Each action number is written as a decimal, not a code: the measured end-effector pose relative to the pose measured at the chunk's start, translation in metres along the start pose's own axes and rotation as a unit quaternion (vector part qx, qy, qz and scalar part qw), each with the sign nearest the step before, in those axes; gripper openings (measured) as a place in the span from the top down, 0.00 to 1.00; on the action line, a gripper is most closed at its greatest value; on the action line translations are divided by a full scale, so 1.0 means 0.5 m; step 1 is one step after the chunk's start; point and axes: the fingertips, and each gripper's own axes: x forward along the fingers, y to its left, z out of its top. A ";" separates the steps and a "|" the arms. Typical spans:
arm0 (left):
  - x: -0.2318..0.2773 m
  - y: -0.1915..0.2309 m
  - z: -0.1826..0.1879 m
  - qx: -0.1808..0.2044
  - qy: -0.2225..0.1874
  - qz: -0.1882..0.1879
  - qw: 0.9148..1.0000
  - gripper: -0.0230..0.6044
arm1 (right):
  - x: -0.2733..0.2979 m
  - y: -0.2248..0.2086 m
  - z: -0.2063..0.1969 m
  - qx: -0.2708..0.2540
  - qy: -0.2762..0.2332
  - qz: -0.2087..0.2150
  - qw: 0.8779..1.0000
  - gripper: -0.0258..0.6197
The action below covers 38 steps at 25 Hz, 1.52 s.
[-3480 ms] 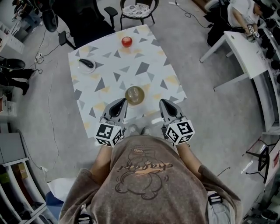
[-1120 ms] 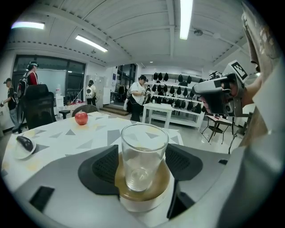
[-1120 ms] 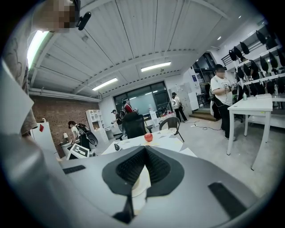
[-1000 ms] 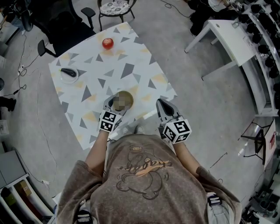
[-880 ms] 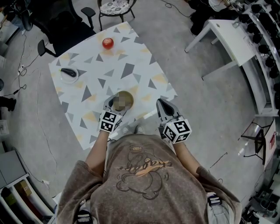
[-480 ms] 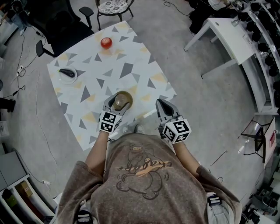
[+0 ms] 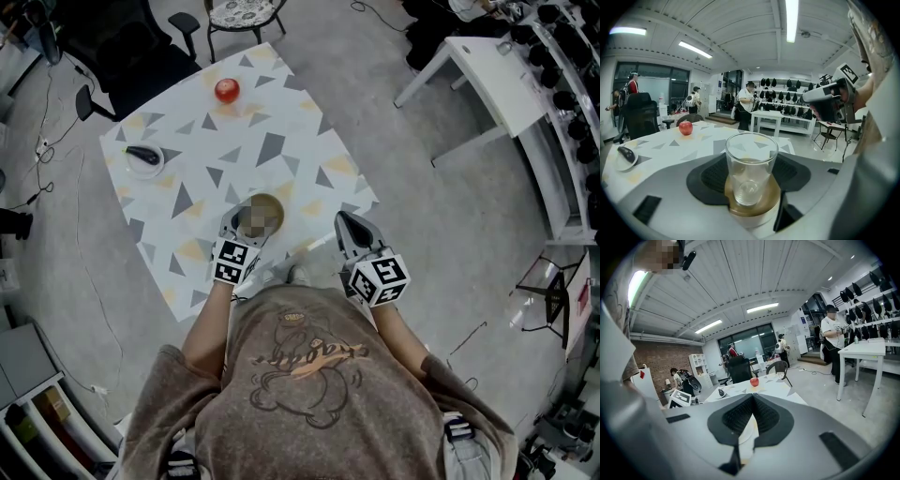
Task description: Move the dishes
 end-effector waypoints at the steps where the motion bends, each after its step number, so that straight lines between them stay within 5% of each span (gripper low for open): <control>1: -0.001 0.000 0.001 -0.001 -0.001 0.000 1.000 0.50 | 0.000 0.000 -0.001 0.000 0.001 0.000 1.000 0.96; 26: 0.029 -0.019 0.211 0.016 -0.072 -0.038 0.997 0.50 | -0.015 -0.024 0.002 0.012 -0.016 -0.017 1.000 0.96; 38: 0.111 -0.072 0.223 0.027 -0.060 -0.080 0.995 0.50 | -0.059 -0.072 -0.002 0.030 -0.029 -0.061 0.997 0.96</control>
